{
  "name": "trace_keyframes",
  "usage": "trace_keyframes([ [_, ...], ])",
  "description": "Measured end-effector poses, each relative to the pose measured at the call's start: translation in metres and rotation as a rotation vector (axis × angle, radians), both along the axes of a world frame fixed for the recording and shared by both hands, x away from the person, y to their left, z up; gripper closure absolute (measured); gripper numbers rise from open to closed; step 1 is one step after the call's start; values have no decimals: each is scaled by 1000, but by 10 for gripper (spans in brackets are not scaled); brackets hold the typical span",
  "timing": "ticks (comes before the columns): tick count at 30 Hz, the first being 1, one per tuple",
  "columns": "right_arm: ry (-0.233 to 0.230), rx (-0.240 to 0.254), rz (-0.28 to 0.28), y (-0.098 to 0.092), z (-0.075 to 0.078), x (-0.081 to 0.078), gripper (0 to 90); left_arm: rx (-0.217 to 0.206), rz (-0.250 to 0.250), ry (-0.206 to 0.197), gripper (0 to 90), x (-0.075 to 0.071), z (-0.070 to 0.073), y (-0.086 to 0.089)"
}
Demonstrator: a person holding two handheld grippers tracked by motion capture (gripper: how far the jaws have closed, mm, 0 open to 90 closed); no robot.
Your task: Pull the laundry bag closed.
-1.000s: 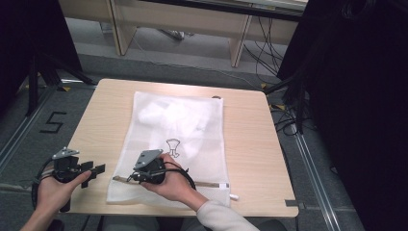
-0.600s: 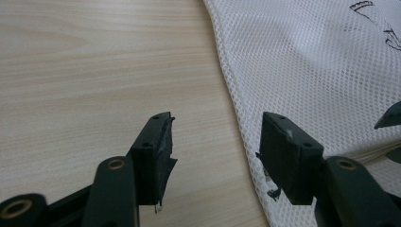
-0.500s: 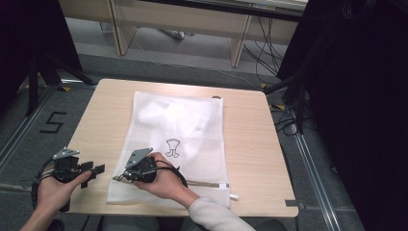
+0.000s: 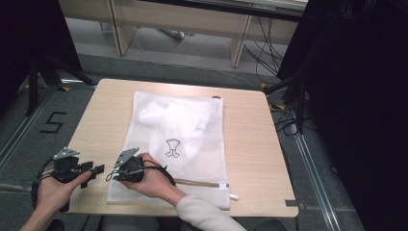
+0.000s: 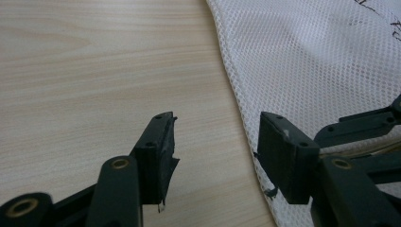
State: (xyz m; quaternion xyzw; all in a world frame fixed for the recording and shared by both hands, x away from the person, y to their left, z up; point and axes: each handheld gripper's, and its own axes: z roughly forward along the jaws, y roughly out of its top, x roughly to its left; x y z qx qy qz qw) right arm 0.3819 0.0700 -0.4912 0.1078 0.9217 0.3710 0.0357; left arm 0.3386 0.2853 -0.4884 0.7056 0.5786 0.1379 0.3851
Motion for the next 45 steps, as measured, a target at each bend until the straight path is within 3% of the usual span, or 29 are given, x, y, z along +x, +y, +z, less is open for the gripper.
trace_keyframes([
  [9, 32, -5, -17, 9, -8, 4, 760, 8, -1, 3, 467, 0, 0, 0],
  [19, 41, -24, -12, 12, -10, 4, 819, 8, 3, 5, 468, 0, 0, 0],
  [24, 46, 1, -14, 8, -5, 5, 821, 7, -10, 10, 471, -1, 0, 1],
  [27, 58, 9, -24, 6, 1, 5, 822, -12, -37, 27, 467, -2, -1, 0],
  [28, 40, 10, -21, 5, 3, 7, 821, -24, -39, 32, 467, -3, -1, 0],
  [30, 43, 17, -25, 3, 8, 7, 822, -20, -66, 34, 465, -5, 0, 0],
  [33, 36, 20, -26, 0, 13, 9, 822, -46, -88, 36, 462, -6, 0, -2],
  [34, 38, 24, -27, -1, 15, 10, 822, -80, -70, 21, 461, -6, -1, -6],
  [36, 29, 28, -29, -2, 17, 11, 822, -93, -90, 23, 458, -6, 0, -7],
  [37, 32, 38, -30, -2, 17, 11, 822, -118, -86, 18, 458, -6, 0, -9],
  [45, 38, 36, -38, -3, 20, 12, 821, -183, -141, 30, 458, -7, 0, -13],
])
